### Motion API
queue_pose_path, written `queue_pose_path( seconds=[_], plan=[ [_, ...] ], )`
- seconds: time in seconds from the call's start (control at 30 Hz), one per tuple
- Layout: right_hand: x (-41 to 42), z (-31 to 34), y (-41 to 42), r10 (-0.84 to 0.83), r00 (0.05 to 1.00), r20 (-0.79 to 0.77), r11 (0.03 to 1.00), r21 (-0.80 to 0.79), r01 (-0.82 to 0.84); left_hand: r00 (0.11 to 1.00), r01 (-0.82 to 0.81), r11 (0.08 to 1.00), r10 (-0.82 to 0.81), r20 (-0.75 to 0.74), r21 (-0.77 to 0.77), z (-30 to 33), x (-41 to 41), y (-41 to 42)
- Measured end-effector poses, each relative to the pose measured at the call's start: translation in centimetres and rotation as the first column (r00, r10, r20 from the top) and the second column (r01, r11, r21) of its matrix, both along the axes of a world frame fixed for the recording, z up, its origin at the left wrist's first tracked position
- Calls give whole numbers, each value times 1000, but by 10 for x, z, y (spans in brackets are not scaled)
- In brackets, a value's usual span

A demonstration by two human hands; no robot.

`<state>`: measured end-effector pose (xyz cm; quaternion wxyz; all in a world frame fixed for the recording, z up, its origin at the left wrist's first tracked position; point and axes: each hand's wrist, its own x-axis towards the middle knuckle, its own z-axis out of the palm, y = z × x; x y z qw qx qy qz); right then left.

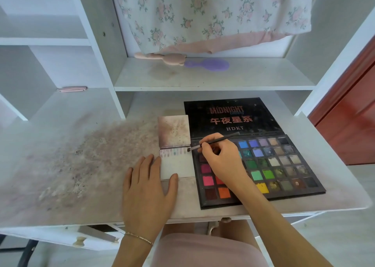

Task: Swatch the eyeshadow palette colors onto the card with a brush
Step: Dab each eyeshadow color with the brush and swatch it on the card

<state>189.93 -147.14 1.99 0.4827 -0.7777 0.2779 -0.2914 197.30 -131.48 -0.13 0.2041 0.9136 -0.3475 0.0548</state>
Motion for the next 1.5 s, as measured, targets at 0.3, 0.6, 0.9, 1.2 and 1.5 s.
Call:
queue_pose_path(
  seconds=[0.3,0.6,0.9,1.2,1.5],
  plan=[
    [1,-2,0,18,998,-57,1000,-15,-19,1000,-3,1000,3,-6,4,-1,0,-1],
    [1,-1,0,24,998,-65,999,-21,-25,1000,-14,1000,14,-7,-6,-1,-1,-1],
    [1,0,1,27,997,-69,999,-39,-30,999,-6,1000,6,-39,4,0,0,-1],
    [1,1,1,25,997,-77,998,-48,-28,998,-2,1000,3,-66,14,1,0,-1],
    [-4,7,2,-9,998,70,1000,29,7,998,4,1000,-3,-60,20,2,1,-1]
  ],
)
